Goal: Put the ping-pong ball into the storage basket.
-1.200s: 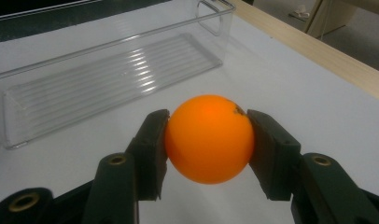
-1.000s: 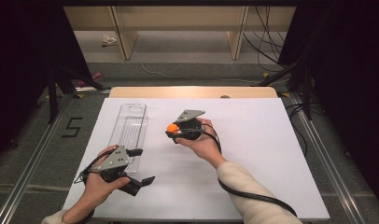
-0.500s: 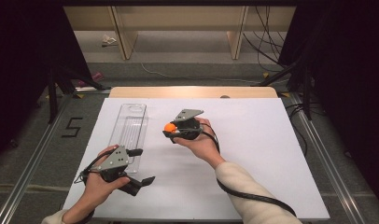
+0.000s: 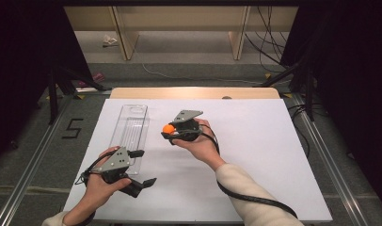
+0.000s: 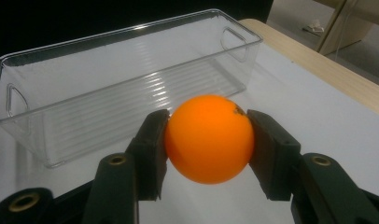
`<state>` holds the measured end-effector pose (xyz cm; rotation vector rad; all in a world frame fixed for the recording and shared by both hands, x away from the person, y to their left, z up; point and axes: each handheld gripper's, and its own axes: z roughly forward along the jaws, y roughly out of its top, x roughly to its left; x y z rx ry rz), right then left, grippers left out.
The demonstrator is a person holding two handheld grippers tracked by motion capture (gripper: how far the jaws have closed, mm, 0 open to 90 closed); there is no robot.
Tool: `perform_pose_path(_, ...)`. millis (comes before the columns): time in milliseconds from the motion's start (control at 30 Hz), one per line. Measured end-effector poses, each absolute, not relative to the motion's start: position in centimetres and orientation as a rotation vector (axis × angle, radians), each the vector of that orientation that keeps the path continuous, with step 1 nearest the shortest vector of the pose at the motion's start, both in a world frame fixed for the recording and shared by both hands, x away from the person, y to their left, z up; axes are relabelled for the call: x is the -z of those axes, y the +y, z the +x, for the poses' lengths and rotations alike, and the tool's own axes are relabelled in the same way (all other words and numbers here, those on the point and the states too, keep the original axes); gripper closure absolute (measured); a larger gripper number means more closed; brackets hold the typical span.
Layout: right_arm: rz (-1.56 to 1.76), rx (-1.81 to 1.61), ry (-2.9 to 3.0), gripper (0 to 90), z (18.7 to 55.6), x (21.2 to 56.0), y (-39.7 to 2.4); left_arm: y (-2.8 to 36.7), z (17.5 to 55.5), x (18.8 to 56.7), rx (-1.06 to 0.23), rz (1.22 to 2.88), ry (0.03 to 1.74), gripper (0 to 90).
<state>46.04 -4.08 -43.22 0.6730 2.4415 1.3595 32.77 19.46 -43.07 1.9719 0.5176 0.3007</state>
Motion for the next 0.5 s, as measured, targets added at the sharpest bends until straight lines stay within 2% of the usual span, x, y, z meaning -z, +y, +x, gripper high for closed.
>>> perform_pose_path(500,0.635,-1.372,2.443,51.5,45.55,42.66,-3.24,19.43,32.78,43.08,-0.304,1.975,0.517,0.0)
